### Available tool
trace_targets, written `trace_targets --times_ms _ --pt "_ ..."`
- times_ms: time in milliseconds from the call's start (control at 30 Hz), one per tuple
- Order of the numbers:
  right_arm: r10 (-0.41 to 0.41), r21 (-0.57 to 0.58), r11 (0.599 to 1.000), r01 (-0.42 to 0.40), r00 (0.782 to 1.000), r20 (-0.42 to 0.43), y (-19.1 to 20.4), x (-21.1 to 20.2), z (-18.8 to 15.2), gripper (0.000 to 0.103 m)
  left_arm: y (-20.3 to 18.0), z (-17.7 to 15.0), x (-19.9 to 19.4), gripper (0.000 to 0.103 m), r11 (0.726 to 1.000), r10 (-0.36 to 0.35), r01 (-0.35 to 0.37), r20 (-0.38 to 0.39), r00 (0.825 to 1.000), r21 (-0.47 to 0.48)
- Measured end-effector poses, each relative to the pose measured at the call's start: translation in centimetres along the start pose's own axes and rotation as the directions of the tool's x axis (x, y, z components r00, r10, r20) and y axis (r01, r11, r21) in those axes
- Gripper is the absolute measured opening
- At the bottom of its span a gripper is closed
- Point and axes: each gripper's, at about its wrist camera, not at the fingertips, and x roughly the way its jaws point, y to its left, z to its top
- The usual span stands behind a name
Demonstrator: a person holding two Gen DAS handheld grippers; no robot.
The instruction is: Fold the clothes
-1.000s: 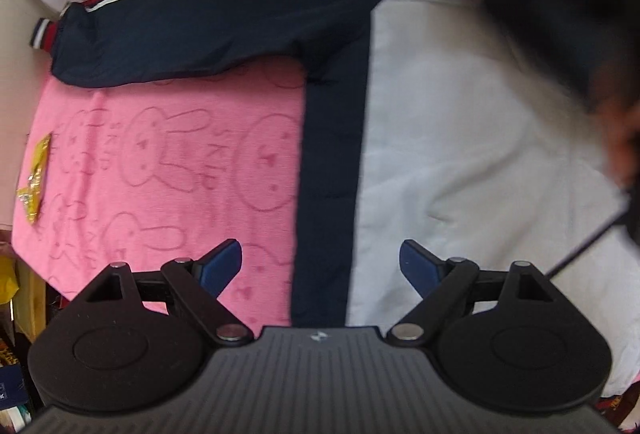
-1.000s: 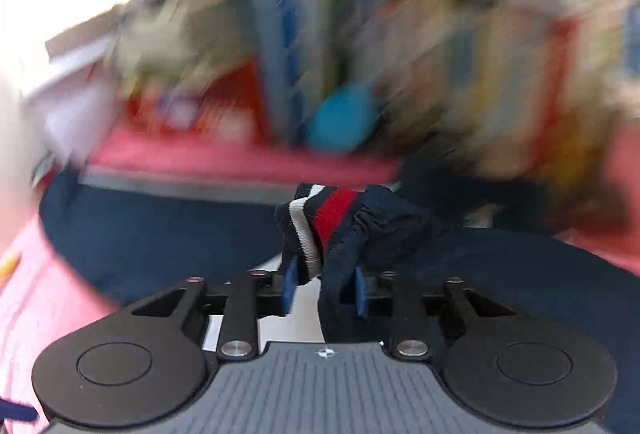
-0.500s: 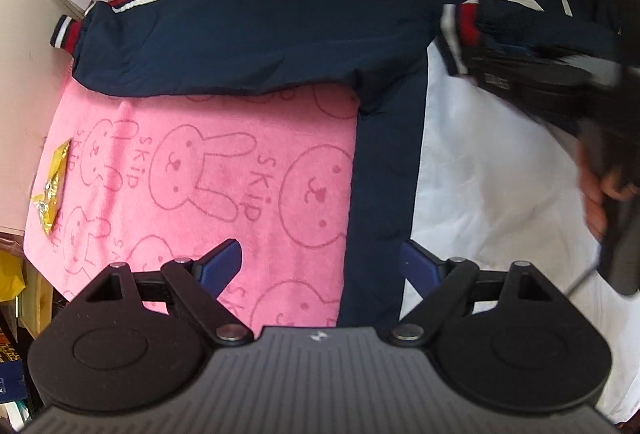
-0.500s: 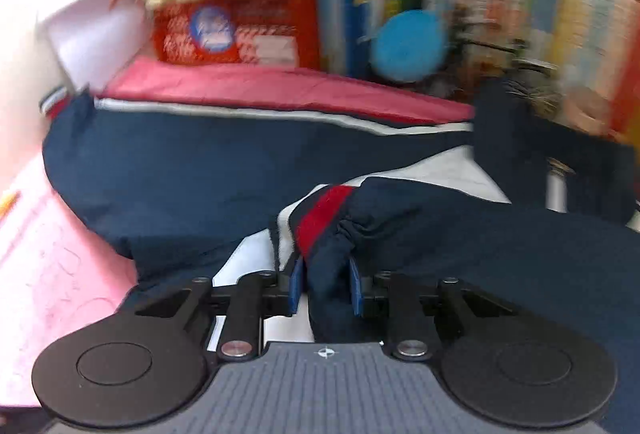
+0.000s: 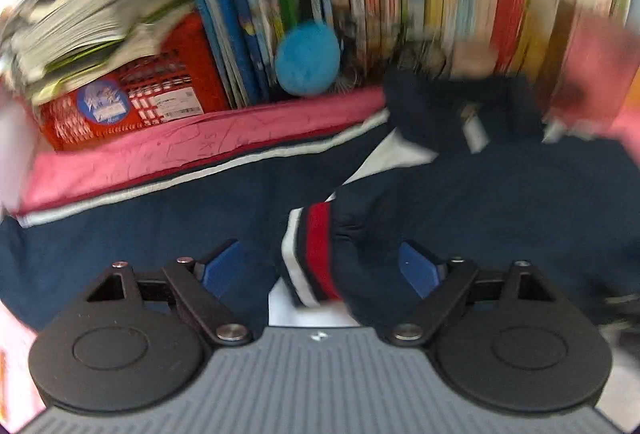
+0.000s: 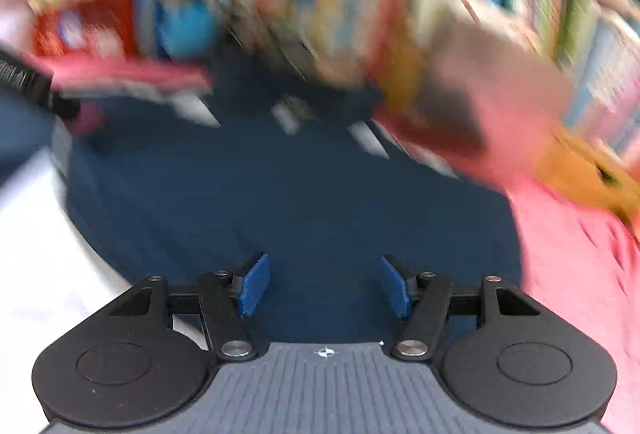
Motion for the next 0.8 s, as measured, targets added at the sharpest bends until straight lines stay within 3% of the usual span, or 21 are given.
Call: trace_targets --times_ms 100,167,333,400,433,500,600,633,667,733,800 --pt "-0.13 0.108 0.985 0.132 0.991 -0.029 -5.0 0.3 -1.9 0.071 0.3 -0.4 2.0 0.087 1.0 -0.014 0.013 -0.047 0.999 -0.015" --pt "-0.163 0.178 0.969 0.172 0.985 -0.061 -7.2 0.2 -1.7 0.076 0.6 -0.6 2.3 0.087 0.999 -0.031 0.029 -0.049 0.998 -0.025" --pt "-0.054 0.149 0.988 0.049 0.998 0.036 -4.2 -2.5 -0.4 0.074 0.0 -0.5 2.4 0.091 1.0 -0.005 0.006 -0.036 0.999 0.027" --pt "0.051 0.074 0.996 -0.054 0.998 0.04 -1.9 -2.6 -0.8 0.074 0.2 -0.3 2.6 0.093 1.0 -0.001 0.002 -0.04 0.999 0.029" --pt "0.066 0.056 0.996 -0.067 0.998 0.024 -1.3 -2.4 -1.4 0.074 0.3 -0.2 2.6 0.094 1.0 -0.001 0.003 -0.042 0.999 0.029" --pt "0.024 0.093 0.996 -0.02 0.999 -0.038 -2.2 -1.2 -3.2 0.076 0.7 -0.2 2.9 0.097 1.0 -0.013 0.014 -0.046 0.999 0.026" --pt "-0.12 0.173 0.975 0.139 0.986 -0.116 -4.8 -1.6 -3.3 0.073 0.9 -0.3 3.3 0.098 0.999 -0.024 0.025 -0.042 0.999 0.022" --pt "-0.164 0.187 0.966 0.178 0.982 -0.09 -5.2 -2.6 -2.5 0.07 0.8 -0.4 3.4 0.099 1.0 -0.022 0.023 -0.035 0.999 0.021" --pt "-0.167 0.212 0.963 0.167 0.986 -0.019 -5.2 -3.6 -1.3 0.07 0.7 -0.5 3.4 0.099 1.0 -0.021 0.021 -0.028 0.999 0.02" --pt "-0.094 0.206 0.976 0.073 0.991 0.097 -3.6 -3.1 1.7 0.075 0.4 -0.5 3.5 0.099 1.0 -0.018 0.018 -0.022 1.0 0.02" --pt "0.018 0.173 0.984 -0.044 0.989 0.146 -0.7 0.0 4.7 0.074 0.2 -0.4 3.5 0.099 1.0 -0.018 0.019 -0.026 0.999 0.022"
